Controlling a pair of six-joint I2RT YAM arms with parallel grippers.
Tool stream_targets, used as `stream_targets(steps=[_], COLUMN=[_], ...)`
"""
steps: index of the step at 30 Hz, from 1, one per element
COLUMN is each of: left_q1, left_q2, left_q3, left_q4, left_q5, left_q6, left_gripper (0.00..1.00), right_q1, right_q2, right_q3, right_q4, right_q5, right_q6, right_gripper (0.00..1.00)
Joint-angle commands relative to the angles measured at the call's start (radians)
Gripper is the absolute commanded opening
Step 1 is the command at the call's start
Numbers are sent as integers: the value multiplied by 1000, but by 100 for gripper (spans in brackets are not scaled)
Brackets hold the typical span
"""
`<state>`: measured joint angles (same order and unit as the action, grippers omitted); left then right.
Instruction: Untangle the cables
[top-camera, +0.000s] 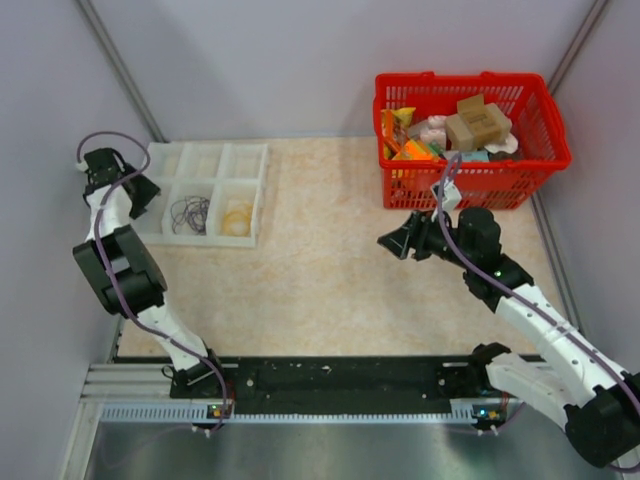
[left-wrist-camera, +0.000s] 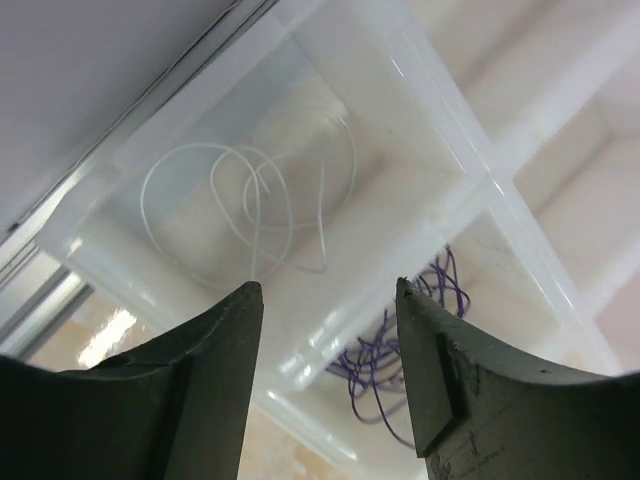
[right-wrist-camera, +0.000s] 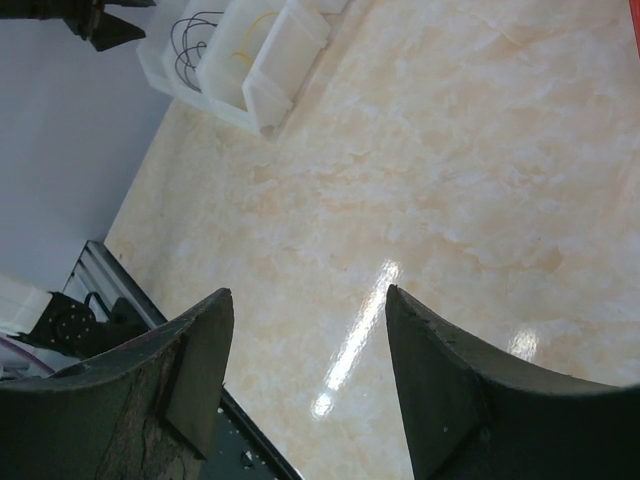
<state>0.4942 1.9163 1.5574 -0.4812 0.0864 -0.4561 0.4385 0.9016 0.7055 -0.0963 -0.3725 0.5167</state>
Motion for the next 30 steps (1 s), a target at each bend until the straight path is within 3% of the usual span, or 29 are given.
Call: stream_targets(steps=[1, 8, 17, 21, 25, 30], left_q1=[-2, -178, -681, -856, -928, -948], left_q2=[-195, -414, -640, -709, -776, -893], left_q3=[-69, -180, -333, -341, -327, -303], left_q4=[49, 82, 153, 171, 204, 201], left_q5=[25, 121, 269, 302, 384, 403], left_q6=[-73, -58, 52, 85, 63, 105], left_gripper=[61, 61, 62, 63, 63, 65], right_q1=[6, 5, 5, 6, 5, 5], right_q2=[11, 0, -78, -112, -156, -220], right_q3=[49, 83, 100, 127, 186, 256], right_q4=[8, -121, -330, -384, -413, -424], right_q5=[4, 55, 300, 400, 487, 521], right_q6=[-21, -50, -116, -135, -142, -161], right_gripper=[62, 62, 67, 72, 85, 94])
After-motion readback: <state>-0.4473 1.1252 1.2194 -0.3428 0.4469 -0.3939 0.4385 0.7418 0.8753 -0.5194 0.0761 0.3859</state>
